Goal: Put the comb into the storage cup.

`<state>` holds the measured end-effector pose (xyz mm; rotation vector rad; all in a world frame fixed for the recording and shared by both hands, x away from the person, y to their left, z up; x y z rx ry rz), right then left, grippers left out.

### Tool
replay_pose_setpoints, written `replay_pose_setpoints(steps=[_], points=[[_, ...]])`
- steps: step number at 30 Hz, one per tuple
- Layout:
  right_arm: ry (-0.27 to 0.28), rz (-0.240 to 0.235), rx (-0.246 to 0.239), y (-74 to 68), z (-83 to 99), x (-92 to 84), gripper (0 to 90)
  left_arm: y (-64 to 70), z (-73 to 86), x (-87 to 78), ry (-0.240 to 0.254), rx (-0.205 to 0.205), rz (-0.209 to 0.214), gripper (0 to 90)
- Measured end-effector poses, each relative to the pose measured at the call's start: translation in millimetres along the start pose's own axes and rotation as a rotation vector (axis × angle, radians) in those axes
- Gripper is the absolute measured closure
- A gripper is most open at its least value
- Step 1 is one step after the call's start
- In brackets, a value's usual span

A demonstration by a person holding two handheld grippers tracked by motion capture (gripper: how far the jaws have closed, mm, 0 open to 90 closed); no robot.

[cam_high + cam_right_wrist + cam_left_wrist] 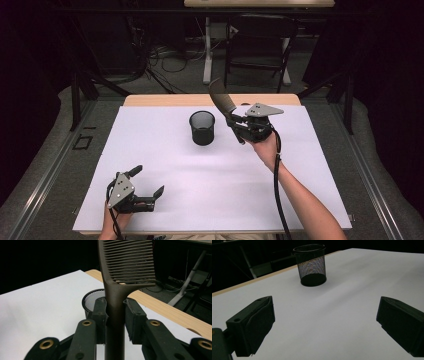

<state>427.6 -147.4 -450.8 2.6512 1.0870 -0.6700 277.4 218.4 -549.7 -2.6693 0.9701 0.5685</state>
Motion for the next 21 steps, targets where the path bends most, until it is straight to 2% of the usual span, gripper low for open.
replay_pose_setpoints(steps=[21], points=[[0.020, -0.003, -0.013, -3.6, -16.7, 8.3, 72.8, -0.6, 0.4, -0.4, -0.001, 0.001, -0.001, 2.3]])
Point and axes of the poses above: each handheld gripper's, and its own axes: x roughly forward along the jaws, z roughly out of its underside, y roughly to its right, the point moved 2 cm from there along x, roughly forward along the jaws, and after that the axes turned 9 degrees about -y, right-handed, at the moved point
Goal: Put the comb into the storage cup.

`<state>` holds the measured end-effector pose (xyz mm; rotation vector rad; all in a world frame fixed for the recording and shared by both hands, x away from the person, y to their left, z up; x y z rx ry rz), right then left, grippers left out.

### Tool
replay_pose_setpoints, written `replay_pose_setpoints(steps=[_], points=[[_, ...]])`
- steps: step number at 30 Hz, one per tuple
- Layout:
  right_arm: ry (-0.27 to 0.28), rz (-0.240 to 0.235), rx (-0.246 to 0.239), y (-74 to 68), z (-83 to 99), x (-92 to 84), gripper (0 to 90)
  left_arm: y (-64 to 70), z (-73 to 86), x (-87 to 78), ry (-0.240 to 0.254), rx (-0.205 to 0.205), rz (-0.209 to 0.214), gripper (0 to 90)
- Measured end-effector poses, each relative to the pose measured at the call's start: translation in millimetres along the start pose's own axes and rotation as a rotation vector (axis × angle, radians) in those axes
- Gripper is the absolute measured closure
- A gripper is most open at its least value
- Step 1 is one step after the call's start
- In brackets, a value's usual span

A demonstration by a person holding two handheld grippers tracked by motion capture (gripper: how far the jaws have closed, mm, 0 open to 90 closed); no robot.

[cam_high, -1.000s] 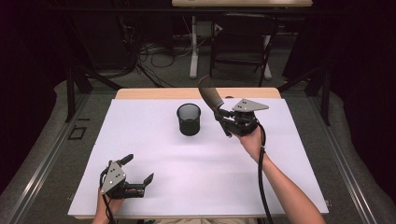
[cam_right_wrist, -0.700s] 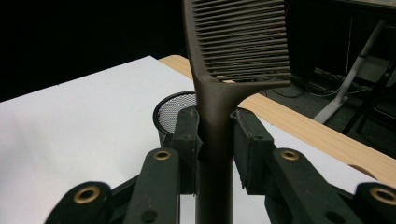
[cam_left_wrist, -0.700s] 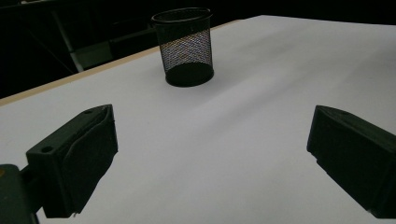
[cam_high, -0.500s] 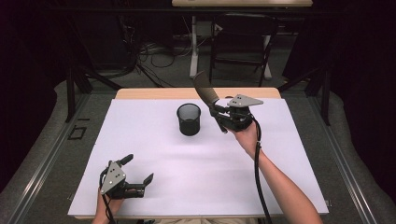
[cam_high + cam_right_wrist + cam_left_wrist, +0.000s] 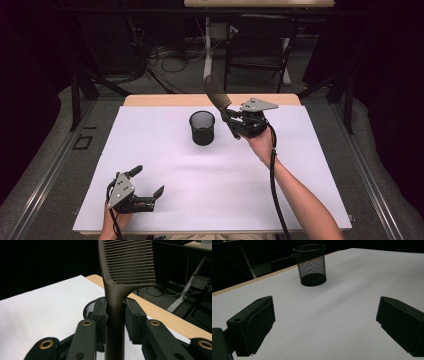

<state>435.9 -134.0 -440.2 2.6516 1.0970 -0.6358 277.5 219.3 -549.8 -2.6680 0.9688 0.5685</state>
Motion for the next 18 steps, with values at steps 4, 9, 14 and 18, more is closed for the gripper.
replay_pose_setpoints(steps=[4, 9, 14, 18], points=[[0.009, 0.000, 0.006, 0.4, -2.8, 1.7, 72.9, 0.3, -0.1, -0.3, 0.002, -0.001, 0.000, 2.3], [0.016, -0.001, 0.005, -0.4, -5.6, 3.0, 72.9, 0.1, 0.1, -0.3, 0.000, -0.001, -0.001, 2.3], [0.022, -0.001, 0.007, -0.7, -7.7, 6.7, 72.9, 0.1, 0.1, -0.5, 0.001, -0.002, -0.002, 2.3], [0.023, -0.005, 0.007, -1.2, -8.9, 9.6, 72.8, -0.1, 0.0, -0.2, 0.000, 0.000, -0.001, 2.4]])
Point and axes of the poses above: each handheld gripper's, and its own axes: x roughly forward along the jaws, z roughly out of its underside, y roughly to its right, the point moved 2 cm from there along x, roughly forward along the jaws, and after that the axes turned 9 degrees about -y, right-handed, at the moved point
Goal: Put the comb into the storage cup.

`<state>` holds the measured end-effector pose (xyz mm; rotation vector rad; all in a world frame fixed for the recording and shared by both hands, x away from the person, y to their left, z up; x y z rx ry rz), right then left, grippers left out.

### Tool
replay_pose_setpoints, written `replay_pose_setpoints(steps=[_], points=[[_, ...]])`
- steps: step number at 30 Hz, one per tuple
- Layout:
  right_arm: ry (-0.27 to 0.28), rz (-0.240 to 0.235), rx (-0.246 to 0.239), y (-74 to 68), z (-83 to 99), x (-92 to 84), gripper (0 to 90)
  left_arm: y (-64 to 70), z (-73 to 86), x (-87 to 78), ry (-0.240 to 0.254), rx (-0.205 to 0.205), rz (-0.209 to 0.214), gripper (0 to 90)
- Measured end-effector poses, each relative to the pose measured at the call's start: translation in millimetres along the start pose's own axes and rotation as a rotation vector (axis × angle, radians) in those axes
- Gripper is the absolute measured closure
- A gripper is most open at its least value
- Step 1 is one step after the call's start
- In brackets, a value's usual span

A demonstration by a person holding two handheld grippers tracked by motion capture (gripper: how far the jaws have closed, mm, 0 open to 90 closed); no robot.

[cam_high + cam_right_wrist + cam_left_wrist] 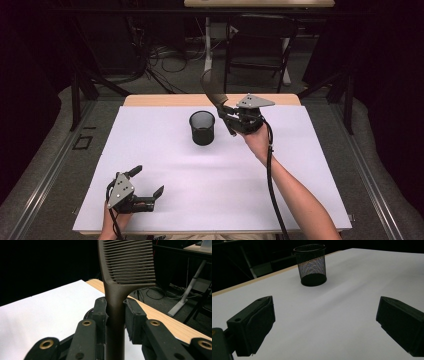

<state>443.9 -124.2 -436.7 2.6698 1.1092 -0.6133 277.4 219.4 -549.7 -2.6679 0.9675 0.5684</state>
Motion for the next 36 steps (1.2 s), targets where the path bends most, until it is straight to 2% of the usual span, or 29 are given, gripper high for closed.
replay_pose_setpoints(steps=[36], points=[[0.046, -0.007, 0.025, 1.9, -3.8, 19.3, 72.8, -0.4, 0.2, 0.1, 0.000, -0.003, -0.001, 2.5]])
Point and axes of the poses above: each handheld gripper's, and its own axes: x roughly forward along the jaws, z roughly out of its underside, y roughly to its right, the point moved 2 cm from there along x, roughly forward along the jaws, and after that the axes turned 9 degrees about -y, right-handed, at the moved point
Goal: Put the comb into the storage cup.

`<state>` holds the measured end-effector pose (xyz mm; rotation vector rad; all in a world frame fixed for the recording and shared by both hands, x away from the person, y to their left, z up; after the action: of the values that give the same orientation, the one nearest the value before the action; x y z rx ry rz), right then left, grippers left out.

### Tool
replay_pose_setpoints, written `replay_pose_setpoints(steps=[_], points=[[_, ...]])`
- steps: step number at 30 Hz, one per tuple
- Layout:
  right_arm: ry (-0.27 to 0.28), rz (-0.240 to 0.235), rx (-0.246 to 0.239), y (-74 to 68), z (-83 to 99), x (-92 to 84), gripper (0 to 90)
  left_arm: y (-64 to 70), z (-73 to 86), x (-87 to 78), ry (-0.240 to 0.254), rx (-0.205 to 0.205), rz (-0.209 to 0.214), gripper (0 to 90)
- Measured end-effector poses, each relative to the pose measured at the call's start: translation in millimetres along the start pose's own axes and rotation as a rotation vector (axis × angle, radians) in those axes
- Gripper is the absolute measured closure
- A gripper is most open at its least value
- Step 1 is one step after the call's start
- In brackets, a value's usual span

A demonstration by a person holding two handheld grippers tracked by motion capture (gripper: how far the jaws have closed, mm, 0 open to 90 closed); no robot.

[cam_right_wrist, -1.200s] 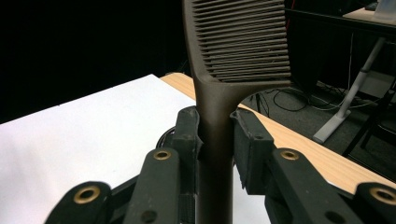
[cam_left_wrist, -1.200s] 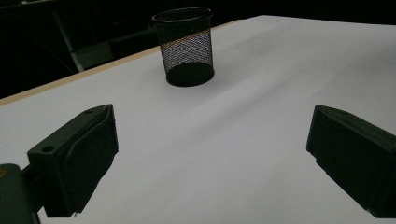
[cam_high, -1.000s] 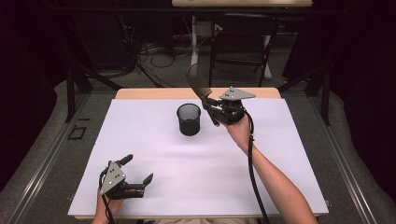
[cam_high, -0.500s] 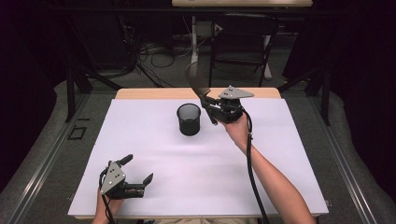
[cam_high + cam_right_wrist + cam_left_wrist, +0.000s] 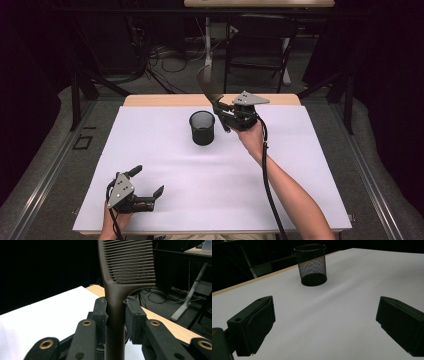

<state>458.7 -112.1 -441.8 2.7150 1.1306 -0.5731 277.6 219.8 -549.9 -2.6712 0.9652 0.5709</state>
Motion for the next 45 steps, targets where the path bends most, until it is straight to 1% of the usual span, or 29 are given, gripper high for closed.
replay_pose_setpoints(steps=[7, 13, 20, 30, 36, 45], points=[[0.014, 0.002, 0.004, 0.1, 0.1, 2.9, 72.8, -0.2, 0.0, -0.3, 0.000, 0.001, -0.001, 2.5], [0.037, 0.001, 0.011, -0.4, 0.2, 6.9, 72.8, 0.1, 0.0, -0.1, 0.001, 0.000, 0.000, 2.5], [0.059, -0.011, 0.019, -1.4, -0.7, 11.5, 72.8, -0.4, 0.1, -0.6, 0.001, 0.002, -0.003, 2.5], [0.083, -0.004, 0.032, 0.1, -2.8, 14.2, 72.8, 0.2, -0.3, -0.9, 0.001, 0.009, -0.006, 2.6], [0.098, 0.001, 0.026, -0.9, -5.1, 16.4, 72.8, -0.1, 0.0, -1.1, 0.001, 0.005, -0.006, 2.6], [0.116, -0.007, 0.018, -4.1, -10.9, 23.0, 72.8, -0.2, 0.0, -0.9, 0.000, 0.004, -0.007, 2.6]])
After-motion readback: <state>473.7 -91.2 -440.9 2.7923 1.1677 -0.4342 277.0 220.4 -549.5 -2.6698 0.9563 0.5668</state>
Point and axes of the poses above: each handheld gripper's, and its own axes: x roughly forward along the jaws, z roughly out of its underside, y roughly to its right, the point moved 2 cm from there along x, roughly forward along the jaws, and after that the axes turned 9 degrees about -y, right-handed, at the moved point
